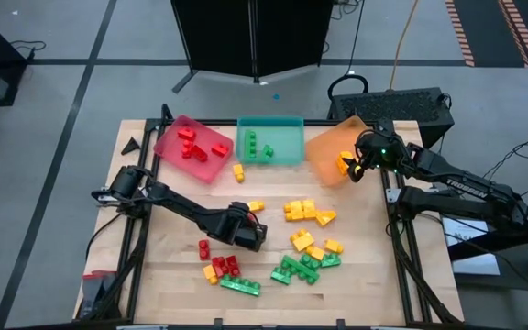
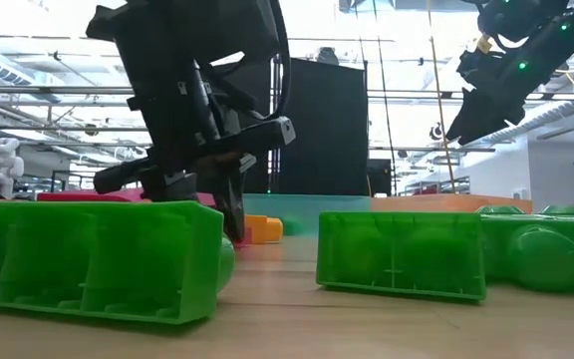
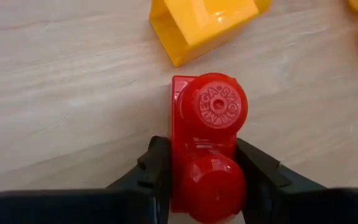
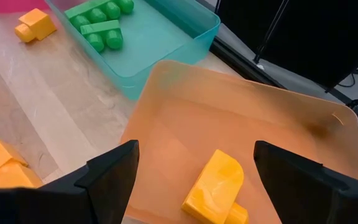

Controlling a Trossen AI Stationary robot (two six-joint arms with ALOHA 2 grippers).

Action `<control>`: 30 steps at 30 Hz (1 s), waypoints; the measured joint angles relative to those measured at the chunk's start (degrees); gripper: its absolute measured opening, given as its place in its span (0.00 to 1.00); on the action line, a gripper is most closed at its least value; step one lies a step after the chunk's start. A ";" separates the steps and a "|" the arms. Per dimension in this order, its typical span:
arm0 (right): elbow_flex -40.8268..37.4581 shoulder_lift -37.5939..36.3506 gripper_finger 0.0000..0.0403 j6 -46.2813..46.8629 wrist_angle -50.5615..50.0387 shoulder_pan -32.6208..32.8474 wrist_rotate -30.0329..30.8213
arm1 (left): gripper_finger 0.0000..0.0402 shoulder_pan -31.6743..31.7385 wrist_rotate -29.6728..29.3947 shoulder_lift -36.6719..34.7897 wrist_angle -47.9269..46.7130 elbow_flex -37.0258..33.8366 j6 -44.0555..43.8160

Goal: Sort blocks
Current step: Put the red game piece into the red bin

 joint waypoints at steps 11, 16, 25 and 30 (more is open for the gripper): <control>0.00 0.03 0.78 -0.02 0.02 0.00 0.19 | 0.32 0.23 -4.02 -10.07 -9.31 0.88 0.49; 0.00 0.04 0.78 -0.02 0.39 -0.02 0.29 | 0.32 3.46 -12.94 -19.84 -25.46 0.95 0.37; 0.00 0.04 0.78 0.00 2.85 -0.02 0.27 | 0.32 22.18 -24.83 -28.28 -42.88 -0.43 10.45; 0.00 0.04 0.78 0.68 3.28 -0.02 0.27 | 0.32 32.93 -23.54 -28.29 -41.72 -3.83 22.20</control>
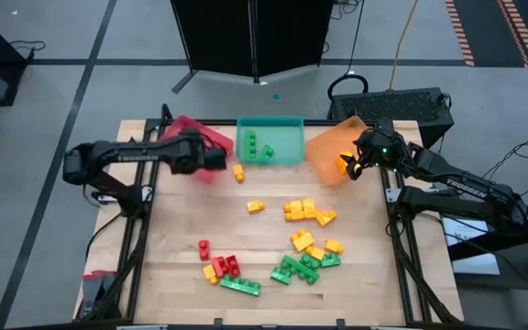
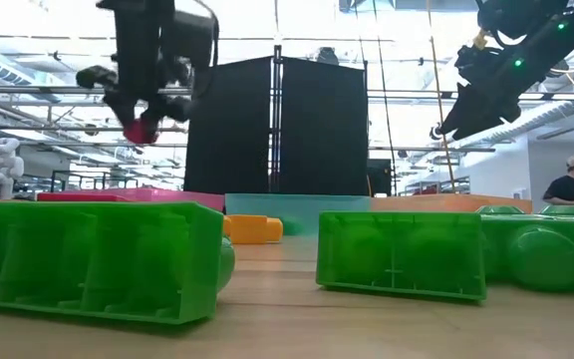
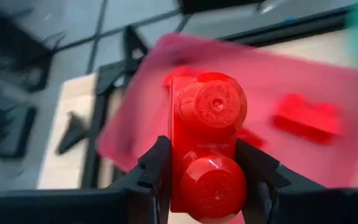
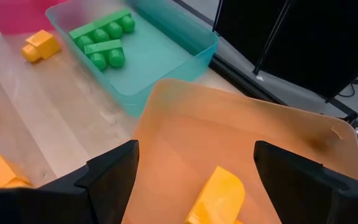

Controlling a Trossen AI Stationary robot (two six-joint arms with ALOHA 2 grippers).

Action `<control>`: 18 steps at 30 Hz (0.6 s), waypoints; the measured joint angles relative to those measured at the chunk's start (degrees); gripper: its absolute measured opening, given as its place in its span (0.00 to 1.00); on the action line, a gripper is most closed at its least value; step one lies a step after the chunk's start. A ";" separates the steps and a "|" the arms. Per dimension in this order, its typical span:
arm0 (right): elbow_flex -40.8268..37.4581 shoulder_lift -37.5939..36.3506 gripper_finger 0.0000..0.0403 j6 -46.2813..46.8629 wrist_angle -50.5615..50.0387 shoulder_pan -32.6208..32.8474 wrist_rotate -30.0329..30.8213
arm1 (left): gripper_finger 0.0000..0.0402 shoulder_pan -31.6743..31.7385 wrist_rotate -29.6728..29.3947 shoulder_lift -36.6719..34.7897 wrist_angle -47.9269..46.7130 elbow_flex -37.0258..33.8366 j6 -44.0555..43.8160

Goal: Sort blocks
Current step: Put the red game piece into the red bin

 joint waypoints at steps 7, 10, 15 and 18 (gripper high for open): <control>0.00 0.00 0.78 1.00 -0.11 0.00 -0.03 | 0.32 11.17 6.78 -3.06 10.76 -9.49 9.34; 0.00 0.00 0.78 1.04 -0.39 0.00 -0.02 | 0.32 15.71 10.49 -4.94 16.90 -13.64 13.53; 0.00 0.00 0.78 1.44 -0.57 0.00 -0.04 | 0.32 23.18 12.60 -6.34 20.97 -17.00 19.98; 0.00 0.00 0.78 1.48 -0.57 0.00 -0.04 | 0.32 27.06 15.91 -6.45 25.90 -18.25 25.43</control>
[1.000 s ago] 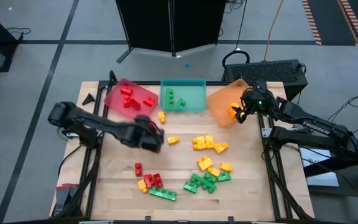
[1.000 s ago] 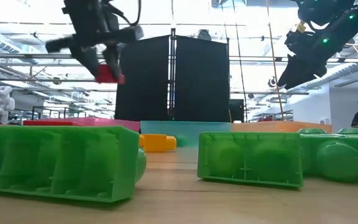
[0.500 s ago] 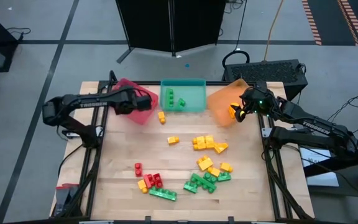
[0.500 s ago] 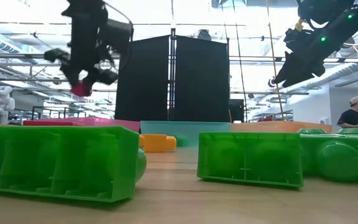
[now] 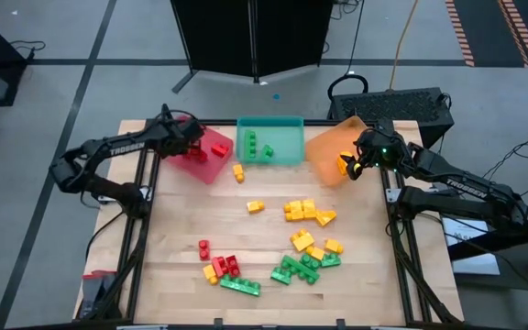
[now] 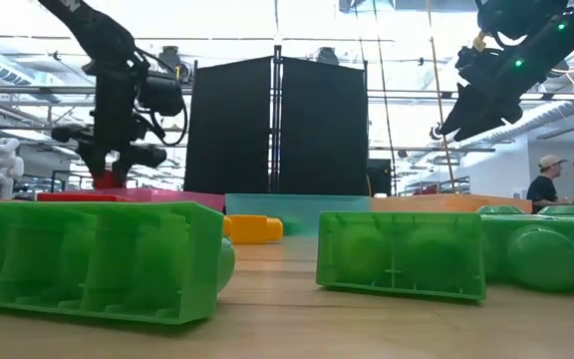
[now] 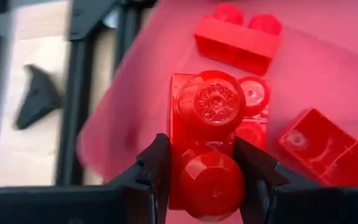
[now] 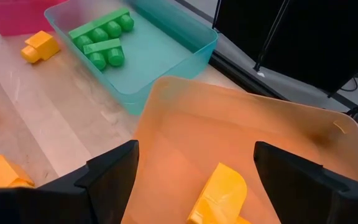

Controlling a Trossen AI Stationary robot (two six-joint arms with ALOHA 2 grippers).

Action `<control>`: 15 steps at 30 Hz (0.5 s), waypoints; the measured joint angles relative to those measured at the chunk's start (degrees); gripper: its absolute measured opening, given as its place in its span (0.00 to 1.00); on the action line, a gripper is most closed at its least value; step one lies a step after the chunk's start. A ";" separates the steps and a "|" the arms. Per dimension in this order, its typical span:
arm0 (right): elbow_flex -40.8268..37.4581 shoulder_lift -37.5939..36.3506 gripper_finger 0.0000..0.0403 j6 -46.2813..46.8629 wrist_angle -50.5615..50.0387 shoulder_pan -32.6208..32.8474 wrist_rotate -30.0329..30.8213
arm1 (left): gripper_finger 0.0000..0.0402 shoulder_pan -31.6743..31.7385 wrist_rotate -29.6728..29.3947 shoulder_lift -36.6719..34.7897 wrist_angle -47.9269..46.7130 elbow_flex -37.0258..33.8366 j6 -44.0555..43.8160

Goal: Sort blocks
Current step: Put the red game piece into the red bin

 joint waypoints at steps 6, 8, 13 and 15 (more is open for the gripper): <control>0.00 0.00 0.78 0.87 -0.08 0.00 -0.05 | 0.32 3.96 5.50 0.02 5.53 -0.64 7.17; 0.00 0.00 0.78 0.87 -0.09 0.00 -0.05 | 0.37 3.95 5.53 0.02 5.45 -0.62 9.31; 0.00 0.00 0.78 0.87 -0.13 0.00 -0.05 | 0.74 3.82 6.91 0.02 4.03 -0.62 13.14; 0.00 0.00 0.78 0.87 -0.13 0.00 -0.05 | 0.85 3.80 7.73 0.02 3.15 -0.62 13.58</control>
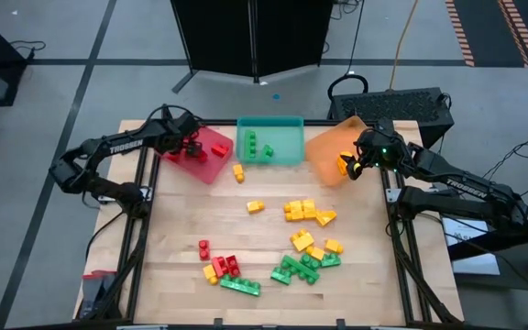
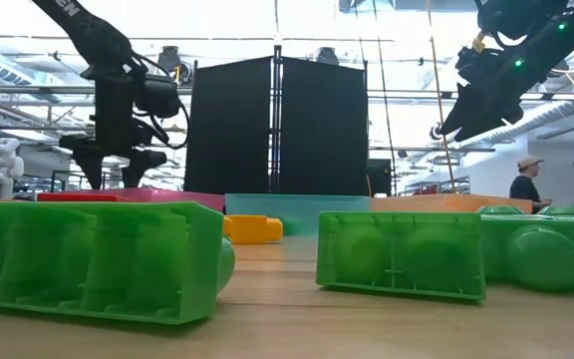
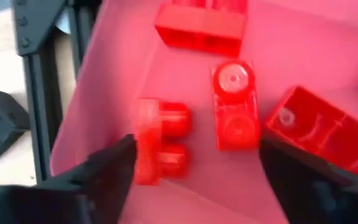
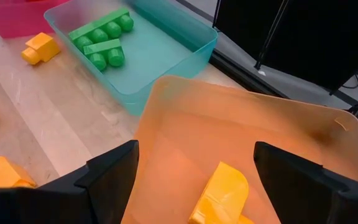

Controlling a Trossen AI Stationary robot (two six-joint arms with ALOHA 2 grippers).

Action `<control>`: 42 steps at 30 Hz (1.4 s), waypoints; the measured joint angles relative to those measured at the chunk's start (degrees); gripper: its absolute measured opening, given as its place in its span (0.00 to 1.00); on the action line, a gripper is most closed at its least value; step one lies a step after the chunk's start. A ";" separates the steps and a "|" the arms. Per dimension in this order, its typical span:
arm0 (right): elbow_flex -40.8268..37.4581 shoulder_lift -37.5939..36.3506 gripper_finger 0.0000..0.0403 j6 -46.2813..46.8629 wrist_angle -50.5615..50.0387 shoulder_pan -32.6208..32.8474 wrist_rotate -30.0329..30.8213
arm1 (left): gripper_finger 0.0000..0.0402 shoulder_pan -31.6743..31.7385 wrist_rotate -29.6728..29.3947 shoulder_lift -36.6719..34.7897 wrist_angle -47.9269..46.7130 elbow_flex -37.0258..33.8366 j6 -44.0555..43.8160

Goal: Sort blocks
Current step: Put the red game piece into the red bin

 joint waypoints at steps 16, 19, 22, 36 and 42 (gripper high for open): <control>0.00 0.00 0.78 -0.02 0.00 0.00 -0.02 | 0.96 -16.43 28.76 -6.39 -0.23 0.84 0.88; 0.00 0.00 0.78 -0.02 -0.02 0.00 -0.04 | 0.96 -25.85 27.89 -9.31 0.03 1.42 -1.91; 0.00 0.00 0.78 -0.24 -0.26 0.00 -0.08 | 0.96 -36.43 26.09 -11.22 2.17 1.45 -5.60; 0.00 -0.02 0.78 -1.29 -0.48 0.00 -0.28 | 0.96 -65.80 15.73 -3.96 3.53 1.49 -52.33; 0.00 -0.02 0.78 -1.31 -0.54 0.00 -0.28 | 0.96 -72.11 15.34 2.50 2.84 3.54 -72.20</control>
